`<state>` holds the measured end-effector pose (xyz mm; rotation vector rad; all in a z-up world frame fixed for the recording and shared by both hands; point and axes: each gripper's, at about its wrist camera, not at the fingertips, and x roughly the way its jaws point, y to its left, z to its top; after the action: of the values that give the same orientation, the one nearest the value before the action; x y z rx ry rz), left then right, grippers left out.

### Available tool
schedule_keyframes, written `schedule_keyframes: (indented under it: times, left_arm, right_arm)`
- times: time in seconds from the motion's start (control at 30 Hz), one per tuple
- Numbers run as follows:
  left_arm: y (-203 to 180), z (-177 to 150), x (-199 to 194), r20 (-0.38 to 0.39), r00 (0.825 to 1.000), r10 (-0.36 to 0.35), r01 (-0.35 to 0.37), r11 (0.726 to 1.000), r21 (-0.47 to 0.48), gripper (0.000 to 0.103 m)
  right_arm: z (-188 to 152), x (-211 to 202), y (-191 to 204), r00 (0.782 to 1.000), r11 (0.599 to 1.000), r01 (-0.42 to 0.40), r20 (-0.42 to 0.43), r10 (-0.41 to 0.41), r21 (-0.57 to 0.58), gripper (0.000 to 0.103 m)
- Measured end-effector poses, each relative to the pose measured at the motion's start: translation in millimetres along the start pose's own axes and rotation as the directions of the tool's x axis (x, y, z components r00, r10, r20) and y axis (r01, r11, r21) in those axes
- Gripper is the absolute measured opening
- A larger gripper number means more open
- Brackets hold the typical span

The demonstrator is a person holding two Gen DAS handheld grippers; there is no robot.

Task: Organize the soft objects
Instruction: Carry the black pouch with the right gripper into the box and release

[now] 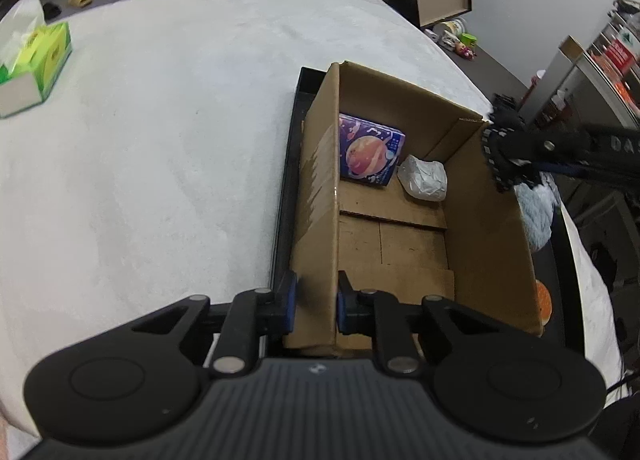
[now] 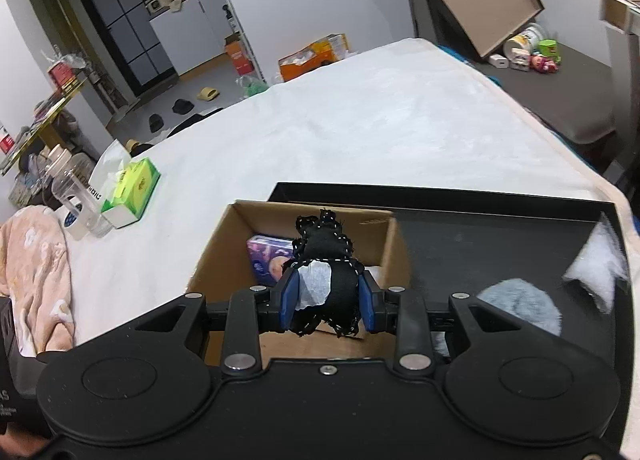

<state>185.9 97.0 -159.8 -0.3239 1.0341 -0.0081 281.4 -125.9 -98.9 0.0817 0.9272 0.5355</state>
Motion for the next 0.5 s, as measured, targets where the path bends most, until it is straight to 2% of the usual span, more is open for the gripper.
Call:
schedule_keyframes:
  times: [0.5]
  left_arm:
    - [7.2, 6.9, 1.7, -0.017, 0.999, -0.028, 0.028, 1.0, -0.013, 0.018]
  right_arm:
    - [-8.2, 31.0, 40.9, 0.994, 0.995, -0.088, -0.064, 0.085, -0.044, 0.032]
